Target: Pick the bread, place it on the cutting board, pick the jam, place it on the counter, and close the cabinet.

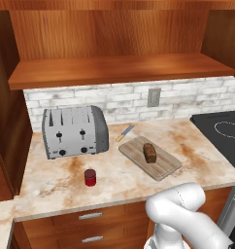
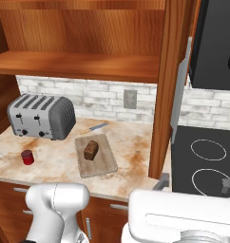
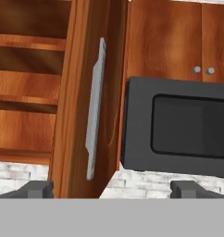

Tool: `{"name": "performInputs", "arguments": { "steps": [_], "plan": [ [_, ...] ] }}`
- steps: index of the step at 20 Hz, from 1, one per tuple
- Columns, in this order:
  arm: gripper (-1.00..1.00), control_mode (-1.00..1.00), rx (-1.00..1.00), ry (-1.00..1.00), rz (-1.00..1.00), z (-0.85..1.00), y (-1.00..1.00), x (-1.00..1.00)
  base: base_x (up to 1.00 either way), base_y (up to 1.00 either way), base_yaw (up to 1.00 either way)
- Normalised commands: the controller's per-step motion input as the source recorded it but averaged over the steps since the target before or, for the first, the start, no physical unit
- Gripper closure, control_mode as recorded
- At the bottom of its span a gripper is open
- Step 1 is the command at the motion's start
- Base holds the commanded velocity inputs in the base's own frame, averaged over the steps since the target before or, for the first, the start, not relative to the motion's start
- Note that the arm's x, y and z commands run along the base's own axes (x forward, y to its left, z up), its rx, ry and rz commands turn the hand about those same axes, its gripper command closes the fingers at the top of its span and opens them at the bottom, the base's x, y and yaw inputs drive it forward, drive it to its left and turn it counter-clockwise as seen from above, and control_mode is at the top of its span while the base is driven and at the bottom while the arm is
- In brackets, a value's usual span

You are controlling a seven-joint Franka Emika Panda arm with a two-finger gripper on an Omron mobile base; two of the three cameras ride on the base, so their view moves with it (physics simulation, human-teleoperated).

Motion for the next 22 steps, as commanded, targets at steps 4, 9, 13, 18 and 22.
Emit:
{"name": "performInputs", "arguments": {
  "steps": [4,9,13,18,22],
  "plan": [
    [-1.0,-1.0,0.01,-0.05,0.0,0.0,0.0,0.34,0.0,0.0,0.0],
    [-1.0,-1.0,0.01,-0.06,0.0,0.0,0.0,0.38,0.0,0.0,0.0],
    [-1.0,-1.0,0.01,-0.07,0.0,0.0,0.0,0.39,0.0,0.0,0.0],
    [-1.0,-1.0,0.02,-0.07,0.0,0.0,-0.04,0.37,0.0,0.0,0.0],
    [-1.0,-1.0,0.02,-0.02,0.0,0.0,-0.35,0.24,0.0,0.0,0.0]
  ]
}}
